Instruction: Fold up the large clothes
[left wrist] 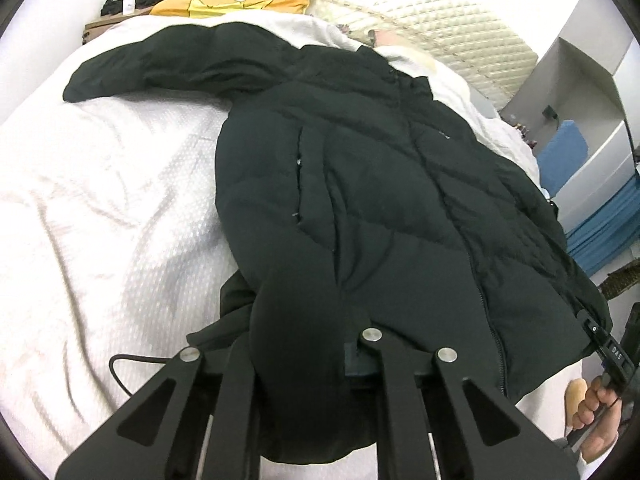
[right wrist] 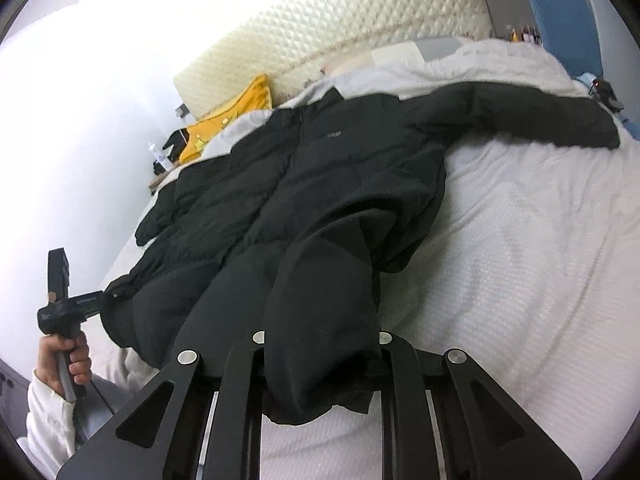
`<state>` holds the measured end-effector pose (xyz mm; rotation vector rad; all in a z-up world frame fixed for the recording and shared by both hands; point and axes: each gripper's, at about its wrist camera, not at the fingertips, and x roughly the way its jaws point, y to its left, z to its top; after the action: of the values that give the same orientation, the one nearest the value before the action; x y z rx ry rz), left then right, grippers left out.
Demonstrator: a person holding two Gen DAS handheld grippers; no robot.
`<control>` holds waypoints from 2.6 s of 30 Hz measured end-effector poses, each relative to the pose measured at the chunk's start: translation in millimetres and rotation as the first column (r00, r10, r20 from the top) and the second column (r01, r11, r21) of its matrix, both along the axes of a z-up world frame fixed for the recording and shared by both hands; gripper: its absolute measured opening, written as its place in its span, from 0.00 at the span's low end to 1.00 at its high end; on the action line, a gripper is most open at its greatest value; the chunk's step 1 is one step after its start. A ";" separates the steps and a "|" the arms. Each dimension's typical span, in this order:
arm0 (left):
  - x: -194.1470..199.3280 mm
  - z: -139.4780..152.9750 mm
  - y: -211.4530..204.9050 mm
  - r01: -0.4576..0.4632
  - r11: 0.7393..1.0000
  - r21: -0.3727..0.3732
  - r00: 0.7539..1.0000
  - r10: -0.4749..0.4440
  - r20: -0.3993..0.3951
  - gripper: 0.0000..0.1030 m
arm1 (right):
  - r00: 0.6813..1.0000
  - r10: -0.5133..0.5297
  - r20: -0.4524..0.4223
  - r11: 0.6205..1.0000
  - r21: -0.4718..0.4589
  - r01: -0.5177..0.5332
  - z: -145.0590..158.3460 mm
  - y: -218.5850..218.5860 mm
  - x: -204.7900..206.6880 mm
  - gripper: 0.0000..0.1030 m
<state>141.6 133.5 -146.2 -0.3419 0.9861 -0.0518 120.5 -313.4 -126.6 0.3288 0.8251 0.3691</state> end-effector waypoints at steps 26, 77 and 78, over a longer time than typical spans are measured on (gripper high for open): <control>2.8 -41.2 -14.3 0.057 0.995 0.083 0.958 -0.031 -0.284 0.29 | 0.924 0.003 -0.382 0.992 -0.113 -0.050 -85.8 9.8 14.8 0.22; -10.3 114.5 -124.2 0.127 0.967 0.222 0.914 -0.201 0.353 0.80 | 0.901 -0.164 0.401 0.958 -0.152 0.242 84.5 55.5 -38.7 0.76; -11.2 112.0 -123.6 0.123 0.966 0.226 0.915 -0.199 0.351 0.80 | 0.901 -0.163 0.401 0.958 -0.155 0.242 82.9 56.6 -39.7 0.76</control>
<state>130.4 9.9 -34.2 -0.0578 0.6325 -0.1619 80.8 -256.8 -43.7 0.1418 0.4290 0.1419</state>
